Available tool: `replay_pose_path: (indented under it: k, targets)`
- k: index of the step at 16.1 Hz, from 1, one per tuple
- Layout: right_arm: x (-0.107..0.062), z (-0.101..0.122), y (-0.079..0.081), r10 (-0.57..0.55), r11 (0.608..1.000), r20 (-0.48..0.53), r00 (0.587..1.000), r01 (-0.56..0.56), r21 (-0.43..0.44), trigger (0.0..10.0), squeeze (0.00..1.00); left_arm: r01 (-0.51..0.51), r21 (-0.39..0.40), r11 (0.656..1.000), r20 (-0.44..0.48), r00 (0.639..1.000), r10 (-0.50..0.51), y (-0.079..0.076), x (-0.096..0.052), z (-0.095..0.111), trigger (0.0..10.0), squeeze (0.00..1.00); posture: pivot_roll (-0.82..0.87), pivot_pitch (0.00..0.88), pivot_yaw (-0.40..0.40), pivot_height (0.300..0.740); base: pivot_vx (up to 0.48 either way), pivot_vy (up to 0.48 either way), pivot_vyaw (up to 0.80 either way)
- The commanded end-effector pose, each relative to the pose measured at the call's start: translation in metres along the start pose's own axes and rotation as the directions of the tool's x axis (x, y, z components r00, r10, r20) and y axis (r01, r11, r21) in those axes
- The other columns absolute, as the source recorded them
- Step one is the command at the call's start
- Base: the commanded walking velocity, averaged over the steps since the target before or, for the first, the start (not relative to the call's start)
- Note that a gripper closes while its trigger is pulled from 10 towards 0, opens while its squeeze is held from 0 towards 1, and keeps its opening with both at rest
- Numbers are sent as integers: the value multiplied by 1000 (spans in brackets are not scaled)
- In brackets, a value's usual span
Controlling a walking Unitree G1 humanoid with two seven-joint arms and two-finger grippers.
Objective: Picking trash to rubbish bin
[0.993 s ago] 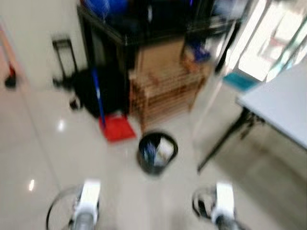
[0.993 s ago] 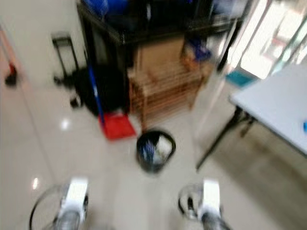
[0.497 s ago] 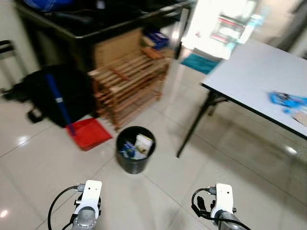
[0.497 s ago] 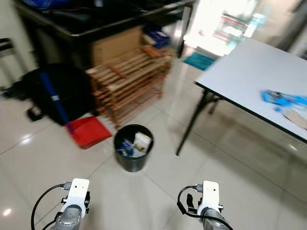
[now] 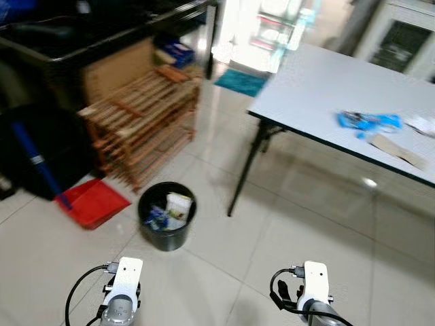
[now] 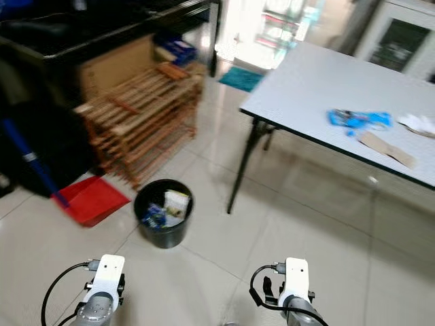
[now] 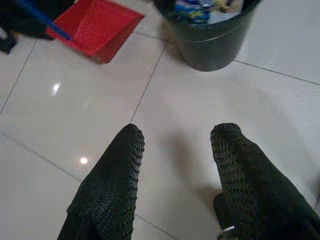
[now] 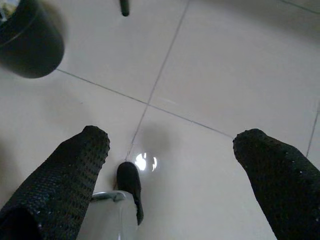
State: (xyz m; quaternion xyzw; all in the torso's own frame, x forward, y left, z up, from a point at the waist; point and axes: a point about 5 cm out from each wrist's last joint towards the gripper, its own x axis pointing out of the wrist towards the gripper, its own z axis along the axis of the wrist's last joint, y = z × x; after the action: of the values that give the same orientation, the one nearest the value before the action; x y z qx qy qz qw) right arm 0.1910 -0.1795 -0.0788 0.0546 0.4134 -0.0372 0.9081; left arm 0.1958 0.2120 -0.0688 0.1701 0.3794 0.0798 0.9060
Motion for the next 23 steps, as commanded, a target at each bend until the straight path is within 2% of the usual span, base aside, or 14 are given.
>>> replay_pose_path:
  k: [1,12,15,18,20,21,23]
  targets:
    - [-1,-3,-5,-11,1000,-14,1000,11,-5,10000,0,15,13,1000,-19,1000,-14,-6,-2,-5,10000,0,-31,31,-114,740,0,0,-800]
    - [-1,-3,-4,-5,1000,-17,1000,4,-9,10000,0,25,12,1000,-19,1000,-24,-7,-2,-4,10000,0,-30,30,-115,740,0,0,-790]
    - [-1,-1,-4,-7,1000,-7,1000,7,-3,10000,0,22,5,1000,-16,1000,-21,-7,-2,-3,10000,0,-31,40,-117,740,0,0,0]
    - [0,0,-4,-8,1000,-3,1000,8,-3,10000,0,19,-14,1000,13,1000,-19,-7,0,6,10000,0,-30,48,-118,740,0,0,0]
    - [1,9,-2,5,1000,42,999,-5,-19,10000,0,2,-33,999,76,997,0,-4,4,23,10000,0,-27,51,-119,740,0,0,0]
    - [2,20,-2,3,1000,90,996,-1,-17,10000,0,-6,-39,999,133,991,11,-1,7,37,10000,0,-30,50,-117,740,0,0,0]
    - [5,54,-4,-3,1000,225,974,5,-5,10000,0,-9,-58,998,296,955,26,4,11,83,10000,0,-35,50,-111,740,0,0,0]
